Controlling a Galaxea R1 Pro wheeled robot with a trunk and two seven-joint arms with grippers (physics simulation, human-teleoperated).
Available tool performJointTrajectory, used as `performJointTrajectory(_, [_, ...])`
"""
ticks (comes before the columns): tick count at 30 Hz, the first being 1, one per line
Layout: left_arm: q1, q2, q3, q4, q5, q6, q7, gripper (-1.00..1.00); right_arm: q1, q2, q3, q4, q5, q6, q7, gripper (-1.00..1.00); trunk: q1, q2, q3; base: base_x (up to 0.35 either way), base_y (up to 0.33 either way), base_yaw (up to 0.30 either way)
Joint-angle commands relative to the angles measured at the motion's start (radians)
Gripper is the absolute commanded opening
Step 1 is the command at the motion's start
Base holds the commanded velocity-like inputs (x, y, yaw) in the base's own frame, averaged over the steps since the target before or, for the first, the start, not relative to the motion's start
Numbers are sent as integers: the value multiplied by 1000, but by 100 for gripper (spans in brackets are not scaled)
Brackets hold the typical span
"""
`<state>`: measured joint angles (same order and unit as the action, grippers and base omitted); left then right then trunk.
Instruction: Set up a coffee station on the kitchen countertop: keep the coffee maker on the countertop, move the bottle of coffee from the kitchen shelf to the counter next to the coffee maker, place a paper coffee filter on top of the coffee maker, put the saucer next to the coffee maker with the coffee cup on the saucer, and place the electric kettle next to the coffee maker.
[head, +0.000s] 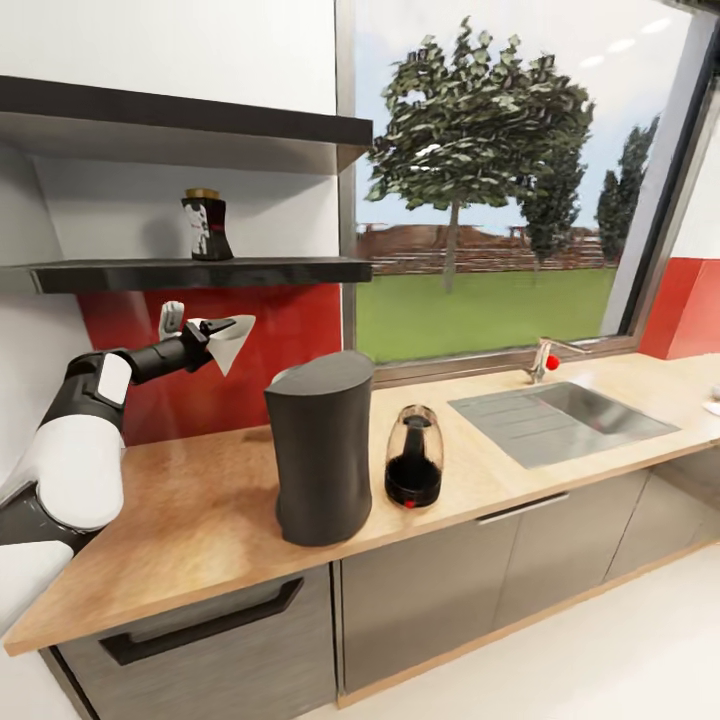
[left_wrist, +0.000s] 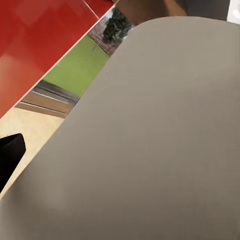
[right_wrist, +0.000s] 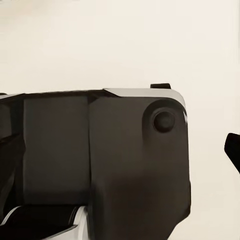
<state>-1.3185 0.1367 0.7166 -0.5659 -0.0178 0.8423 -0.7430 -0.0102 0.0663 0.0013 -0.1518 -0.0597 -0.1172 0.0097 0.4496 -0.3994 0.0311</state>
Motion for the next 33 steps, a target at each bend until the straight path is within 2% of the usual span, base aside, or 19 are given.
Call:
performJointTrajectory(1, [-1,0,5,0,-2,7,-4,-100,-1,0,0,1,-6,-4,1,100,0,-1,0,1,0,-234])
performJointTrajectory(13, [6,0,6,0,-2,5,-10,-100,-1,1,1,2,-6,-4,1,100,0,-1,3,0,0,-135])
performJointTrajectory(25, [0,0,6,-2,-1,0,-11,-100,-1,1,4,0,-5,-9,2,100,0,-1,3,0,0,-11])
performJointTrajectory(27, [6,0,7,-1,0,-28,-12,-100,-1,1,6,0,-5,-9,2,100,0,-1,3,0,0,0])
performJointTrajectory(30, [12,0,7,1,0,-73,-51,-100,-1,1,6,1,-5,-9,1,100,0,-1,3,0,0,0])
performJointTrajectory(31, [14,1,7,1,0,-81,-76,-100,-1,1,6,1,-5,-9,1,100,0,-1,3,0,0,0])
performJointTrajectory(32, [16,2,7,1,0,-92,-128,-100,-1,1,6,1,-4,-9,2,100,0,-1,3,0,0,0])
performJointTrajectory(33, [16,2,8,1,-1,-93,-139,-100,-1,1,6,1,-4,-9,2,100,0,-1,3,0,0,0])
